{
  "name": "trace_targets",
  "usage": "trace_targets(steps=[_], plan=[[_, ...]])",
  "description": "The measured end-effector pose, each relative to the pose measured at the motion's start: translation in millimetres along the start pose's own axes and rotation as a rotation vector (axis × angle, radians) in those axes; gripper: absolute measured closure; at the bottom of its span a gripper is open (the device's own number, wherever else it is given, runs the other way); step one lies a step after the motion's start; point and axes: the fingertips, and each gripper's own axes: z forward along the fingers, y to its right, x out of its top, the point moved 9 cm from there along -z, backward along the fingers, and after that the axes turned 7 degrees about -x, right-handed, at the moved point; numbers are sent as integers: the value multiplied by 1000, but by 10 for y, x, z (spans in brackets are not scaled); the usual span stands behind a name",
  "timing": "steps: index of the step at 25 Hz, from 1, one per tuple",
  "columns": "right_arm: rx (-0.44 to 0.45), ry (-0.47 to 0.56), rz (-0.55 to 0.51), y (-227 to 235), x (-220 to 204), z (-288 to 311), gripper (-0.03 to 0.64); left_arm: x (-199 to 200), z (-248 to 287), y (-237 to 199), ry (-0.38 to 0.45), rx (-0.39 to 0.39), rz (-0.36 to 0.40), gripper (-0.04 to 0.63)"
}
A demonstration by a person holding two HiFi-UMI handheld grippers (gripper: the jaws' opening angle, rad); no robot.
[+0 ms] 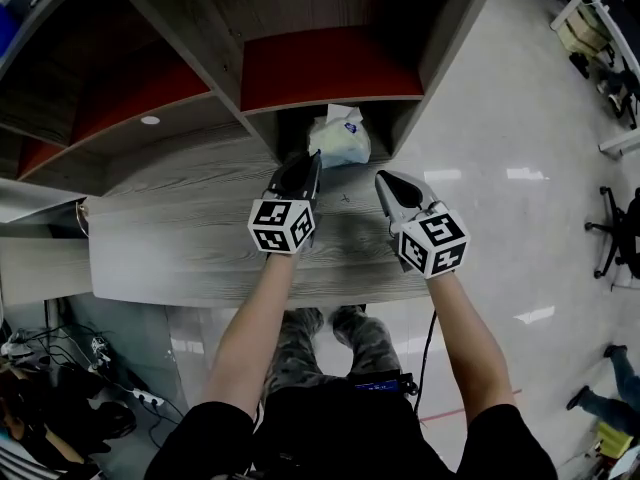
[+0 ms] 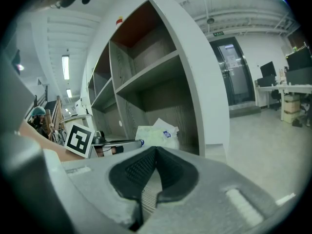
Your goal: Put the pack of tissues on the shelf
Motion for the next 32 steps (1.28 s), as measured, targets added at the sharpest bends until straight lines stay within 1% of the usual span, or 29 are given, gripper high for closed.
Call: trace_targets(steps=[6,11,16,21,24,28,31,32], plan=[[1,-1,11,46,-22,64,617,100,230,-58,20,44,26,588],[7,-2,18,58,-31,90,617,55,317,-122,-7,67,45,588],[10,-12,25,86,-69,95,617,-8,292,-119,-42,61,51,586],[20,-23,25,82,-39,96,617,-23,280,-91,-76,48,81,584],[22,-28,24,77,-20,104,617,-18,272,-83,-96,47,91,574],[20,-36,23,61,-5,109,617,-24,244,-86,-122,35,85,546],[21,-41,20,48,-2,72,617,-38,214,-62,-141,19,81,516],[21,-44,18,44,0,59,617,-38,203,-51,-147,12,80,496]])
